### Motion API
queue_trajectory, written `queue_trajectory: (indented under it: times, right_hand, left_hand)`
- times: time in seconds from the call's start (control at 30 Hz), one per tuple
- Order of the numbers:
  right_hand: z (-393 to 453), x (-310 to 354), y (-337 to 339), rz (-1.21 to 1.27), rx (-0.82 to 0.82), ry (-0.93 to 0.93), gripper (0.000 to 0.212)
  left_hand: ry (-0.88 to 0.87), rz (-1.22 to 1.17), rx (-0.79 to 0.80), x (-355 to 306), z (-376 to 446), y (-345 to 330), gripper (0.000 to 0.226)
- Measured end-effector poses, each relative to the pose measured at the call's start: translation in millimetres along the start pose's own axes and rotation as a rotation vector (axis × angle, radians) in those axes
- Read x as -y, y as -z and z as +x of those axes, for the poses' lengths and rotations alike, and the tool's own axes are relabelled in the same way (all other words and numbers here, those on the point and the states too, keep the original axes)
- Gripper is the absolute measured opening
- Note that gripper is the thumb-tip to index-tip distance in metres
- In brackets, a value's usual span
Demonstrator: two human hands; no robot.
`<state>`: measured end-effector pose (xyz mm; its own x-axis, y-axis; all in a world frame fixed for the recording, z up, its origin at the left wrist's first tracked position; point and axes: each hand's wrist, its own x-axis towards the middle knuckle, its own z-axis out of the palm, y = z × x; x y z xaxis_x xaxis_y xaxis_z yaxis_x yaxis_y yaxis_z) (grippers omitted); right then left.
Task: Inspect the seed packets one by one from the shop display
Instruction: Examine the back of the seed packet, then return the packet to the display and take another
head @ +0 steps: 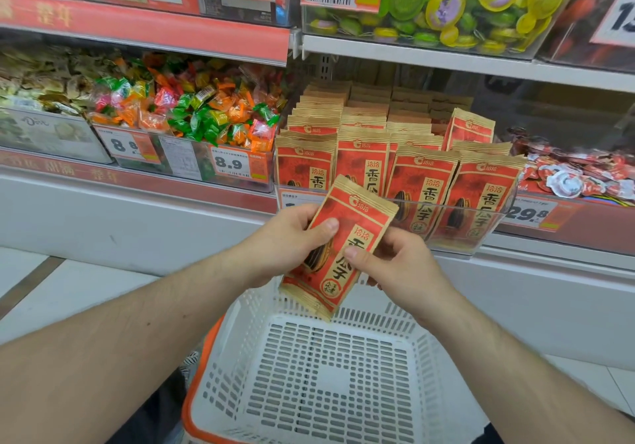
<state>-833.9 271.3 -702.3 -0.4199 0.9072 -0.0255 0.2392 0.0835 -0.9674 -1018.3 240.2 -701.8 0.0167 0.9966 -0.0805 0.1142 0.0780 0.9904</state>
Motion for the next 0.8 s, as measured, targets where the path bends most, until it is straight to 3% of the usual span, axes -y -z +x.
queue_trajectory:
  times: [0.13,0.27,0.47,0.8]
  right_hand:
    - [0.8,12.5,10.5,0.095,-0.104,0.075,0.016]
    - [13.6,37.6,32.8,-0.005,-0.208,0.212,0.022]
    - [36.4,91.2,57.5,-0.296,-0.255,0.356,0.015]
    - [71.1,103.6,62.7,-0.573,-0.215,0.343,0.018]
  left_hand:
    - [-0.083,0.040,-0.041,-18.9,8.8,-6.9,0.028]
    - [-0.047,-0.056,-0.323,-37.0,23.3,-8.5,0.049]
    - [0.036,-0.066,-0.463,-29.9,39.2,-0.6,0.022]
    - [-0.016,0.075,-0.508,-19.5,42.2,-3.0,0.022]
